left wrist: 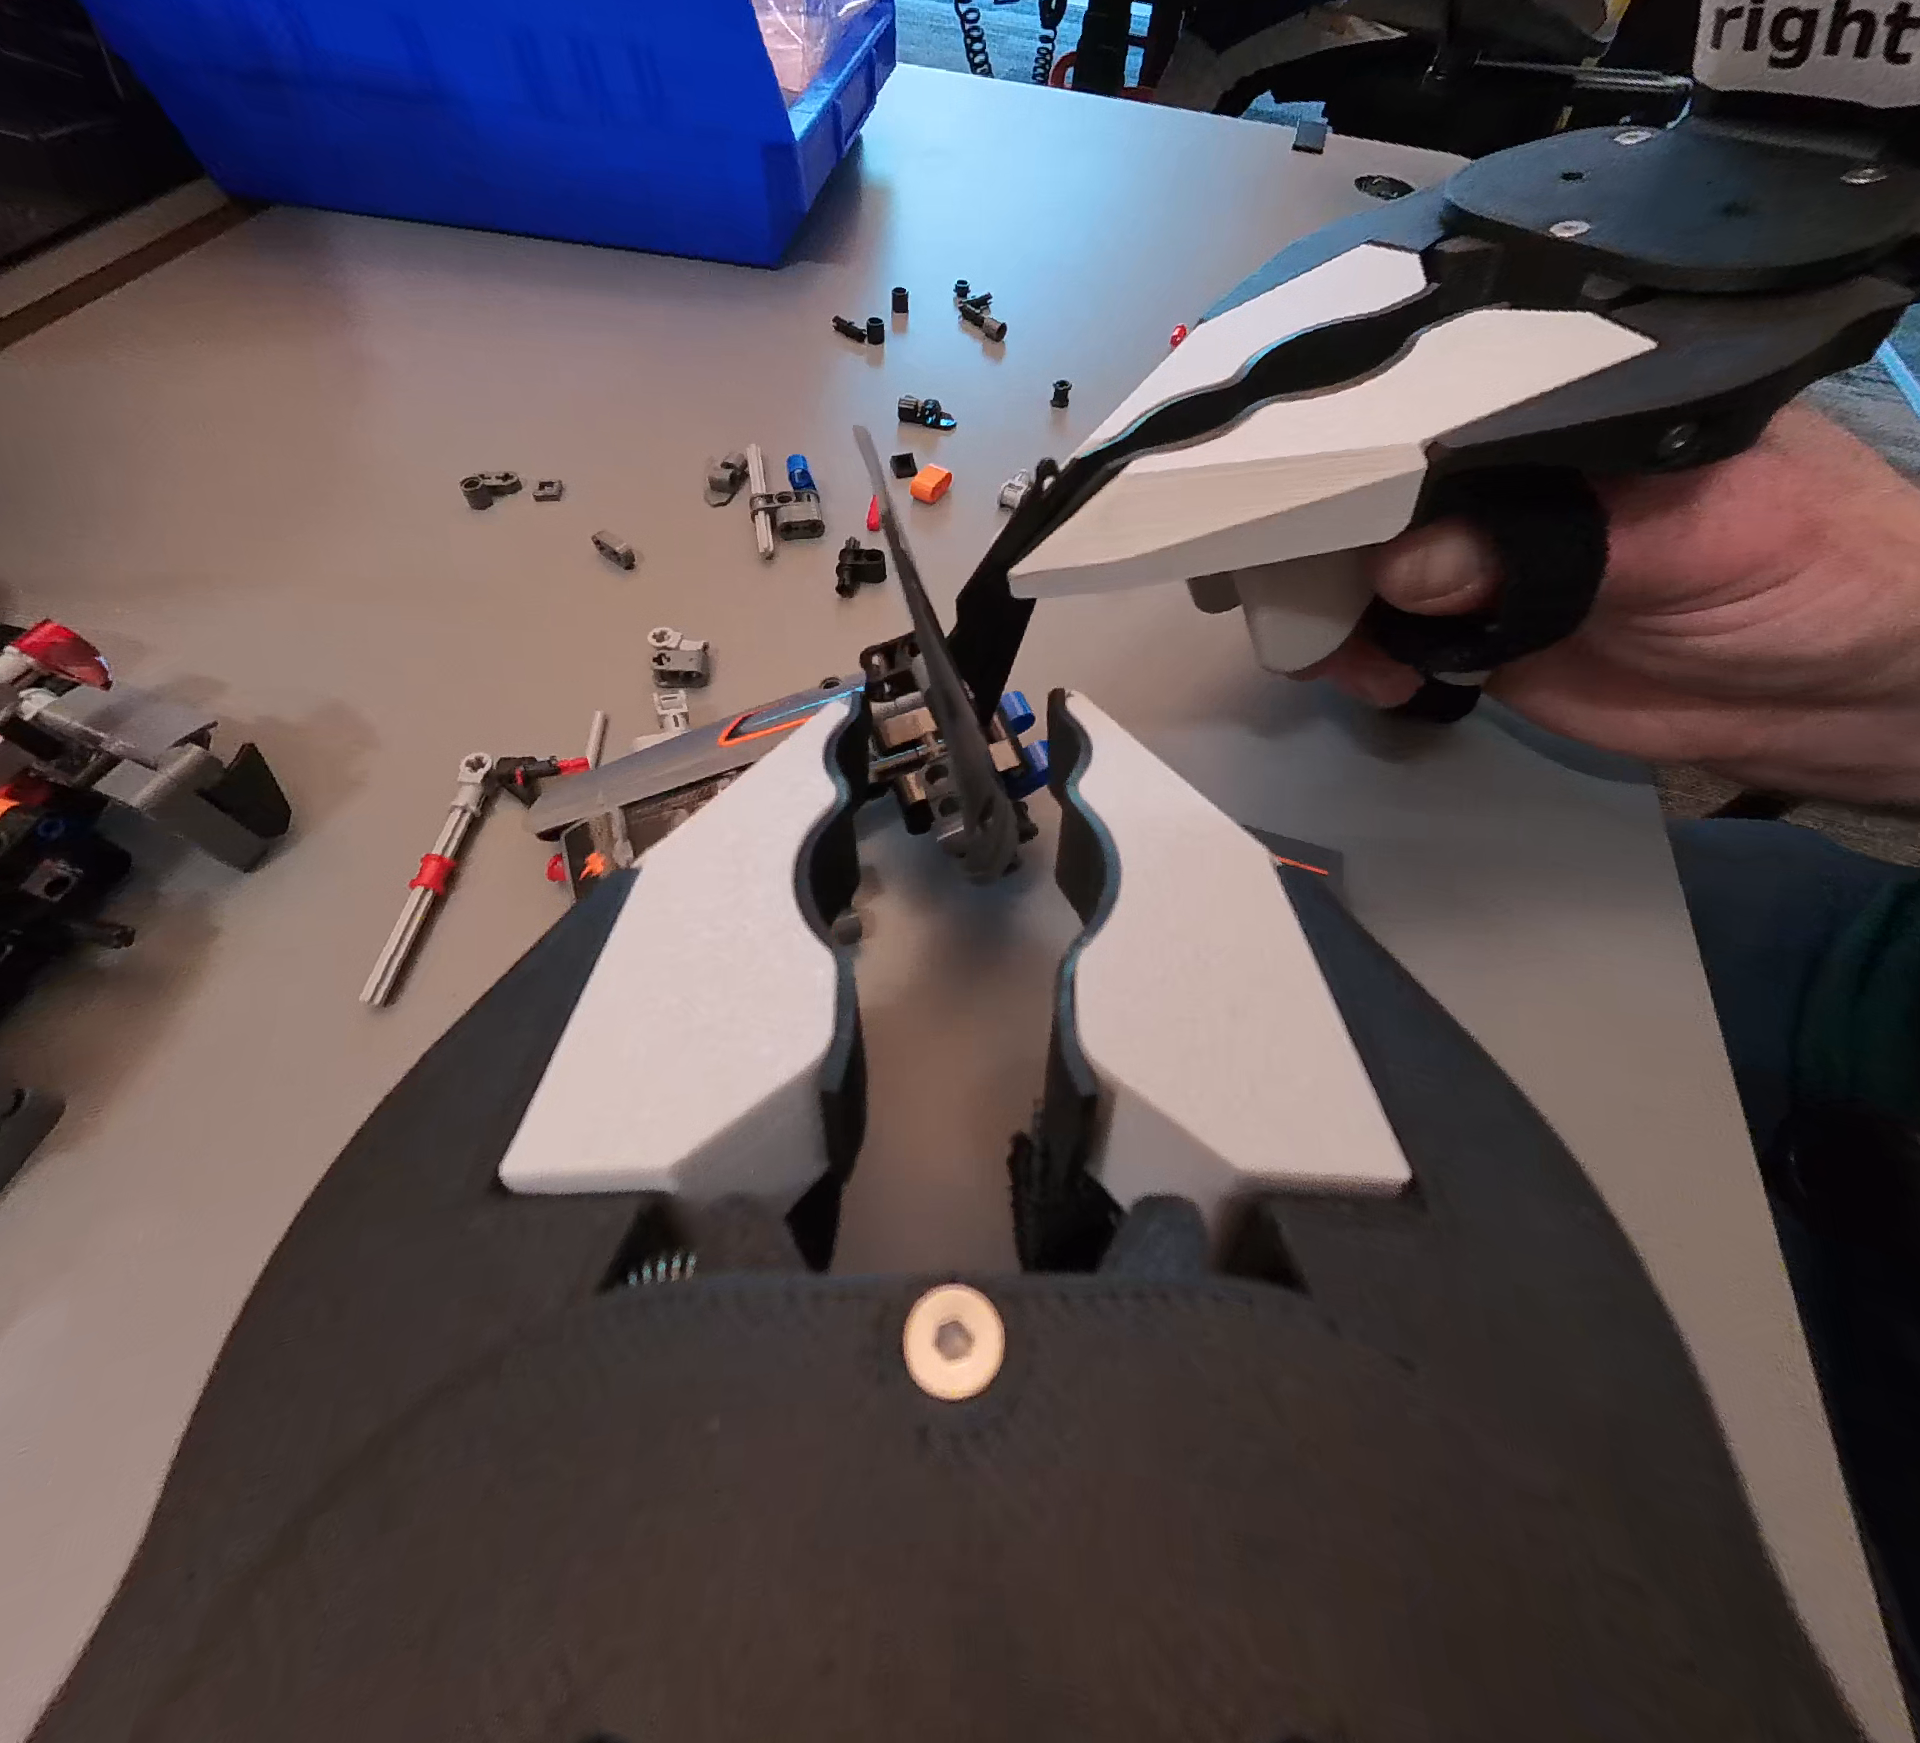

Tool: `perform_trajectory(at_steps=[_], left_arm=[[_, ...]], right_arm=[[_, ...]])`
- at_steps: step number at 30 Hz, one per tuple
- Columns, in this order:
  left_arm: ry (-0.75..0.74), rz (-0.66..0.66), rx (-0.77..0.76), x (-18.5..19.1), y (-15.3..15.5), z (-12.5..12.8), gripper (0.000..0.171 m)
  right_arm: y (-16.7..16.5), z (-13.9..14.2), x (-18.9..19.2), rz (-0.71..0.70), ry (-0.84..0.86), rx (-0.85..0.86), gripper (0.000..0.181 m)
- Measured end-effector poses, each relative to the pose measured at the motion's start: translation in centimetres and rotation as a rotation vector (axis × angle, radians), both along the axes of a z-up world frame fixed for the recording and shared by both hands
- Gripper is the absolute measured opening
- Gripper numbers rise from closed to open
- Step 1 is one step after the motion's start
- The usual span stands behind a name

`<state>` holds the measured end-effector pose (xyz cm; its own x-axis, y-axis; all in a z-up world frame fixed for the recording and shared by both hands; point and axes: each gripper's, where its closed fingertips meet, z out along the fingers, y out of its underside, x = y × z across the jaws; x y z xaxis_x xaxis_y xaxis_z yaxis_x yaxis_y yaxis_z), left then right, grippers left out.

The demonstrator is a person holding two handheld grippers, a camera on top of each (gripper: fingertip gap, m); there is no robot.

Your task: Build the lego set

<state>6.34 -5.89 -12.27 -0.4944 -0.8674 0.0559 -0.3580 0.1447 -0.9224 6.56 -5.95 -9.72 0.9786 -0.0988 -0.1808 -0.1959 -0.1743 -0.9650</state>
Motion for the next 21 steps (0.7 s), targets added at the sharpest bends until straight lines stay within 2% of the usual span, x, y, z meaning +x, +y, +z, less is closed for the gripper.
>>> perform_trajectory(at_steps=[9,17,21], left_arm=[[0.013,-0.008,0.014,-0.16,-0.07,-0.14,0.028],[0.004,-0.017,0.029,-0.19,0.41,0.36,0.046],[-0.017,-0.040,0.067,0.03,0.20,0.56,0.039]], right_arm=[[-0.05,0.15,-0.20,-0.001,-0.025,0.007,0.000],[-0.10,0.23,-0.16,0.000,-0.019,0.014,0.000],[-0.13,0.27,-0.13,0.001,-0.015,0.018,0.000]])
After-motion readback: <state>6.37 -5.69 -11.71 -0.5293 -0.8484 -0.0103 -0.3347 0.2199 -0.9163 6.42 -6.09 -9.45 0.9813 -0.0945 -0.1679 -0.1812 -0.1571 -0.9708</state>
